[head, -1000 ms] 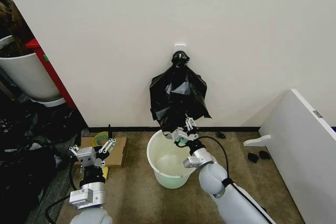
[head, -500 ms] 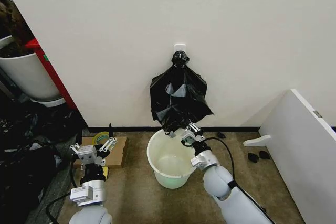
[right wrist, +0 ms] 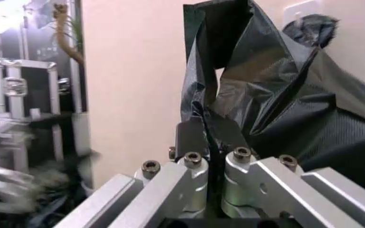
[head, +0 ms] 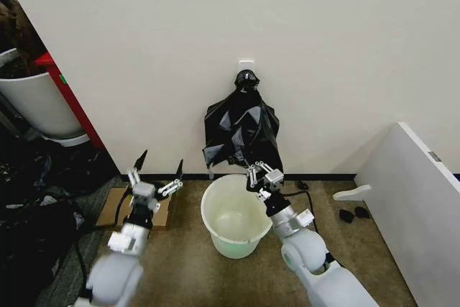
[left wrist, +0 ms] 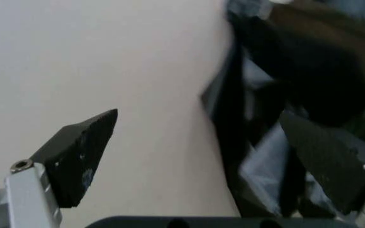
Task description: Place the garbage bag over the trash bin.
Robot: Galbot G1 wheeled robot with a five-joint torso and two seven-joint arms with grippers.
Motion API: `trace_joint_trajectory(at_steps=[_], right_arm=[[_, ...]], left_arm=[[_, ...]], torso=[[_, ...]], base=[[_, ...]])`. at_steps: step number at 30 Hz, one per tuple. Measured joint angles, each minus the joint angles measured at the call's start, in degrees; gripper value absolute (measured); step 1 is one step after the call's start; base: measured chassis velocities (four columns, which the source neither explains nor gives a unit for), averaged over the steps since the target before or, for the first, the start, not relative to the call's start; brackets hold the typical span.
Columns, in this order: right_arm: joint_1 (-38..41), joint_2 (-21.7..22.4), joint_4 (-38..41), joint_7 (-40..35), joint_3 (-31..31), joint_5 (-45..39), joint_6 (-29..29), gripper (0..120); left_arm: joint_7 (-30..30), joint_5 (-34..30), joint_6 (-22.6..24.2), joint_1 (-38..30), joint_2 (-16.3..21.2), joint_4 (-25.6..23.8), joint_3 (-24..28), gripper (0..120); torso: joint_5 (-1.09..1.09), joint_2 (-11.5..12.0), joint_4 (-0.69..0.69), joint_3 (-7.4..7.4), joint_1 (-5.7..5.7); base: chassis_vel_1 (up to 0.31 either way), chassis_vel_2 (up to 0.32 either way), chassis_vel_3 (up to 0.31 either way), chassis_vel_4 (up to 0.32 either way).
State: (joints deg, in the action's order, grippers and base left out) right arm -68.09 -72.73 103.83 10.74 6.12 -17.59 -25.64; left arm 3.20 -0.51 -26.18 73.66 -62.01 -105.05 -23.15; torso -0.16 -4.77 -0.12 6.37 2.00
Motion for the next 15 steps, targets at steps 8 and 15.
trace_joint_trajectory(at_steps=[8, 15], right_arm=[[-2.59, -1.60, 0.08, 3.82, 0.49, 1.87, -1.86, 0], [-3.29, -1.65, 0.56, 4.60, 0.77, 2.64, -2.31, 0]], left_arm=[[7.76, 4.89, -1.19, -15.90, 1.92, 13.04, 6.94, 100], [11.05, 9.05, -1.45, -21.23, 0.70, 19.50, 9.41, 100]], torso=[[0.00, 0.00, -0.03, 0.01, 0.00], [0.00, 0.00, 0.00, 0.01, 0.00]], base=[[0.000, 0.000, 0.000, 0.000], [0.000, 0.000, 0.000, 0.000]])
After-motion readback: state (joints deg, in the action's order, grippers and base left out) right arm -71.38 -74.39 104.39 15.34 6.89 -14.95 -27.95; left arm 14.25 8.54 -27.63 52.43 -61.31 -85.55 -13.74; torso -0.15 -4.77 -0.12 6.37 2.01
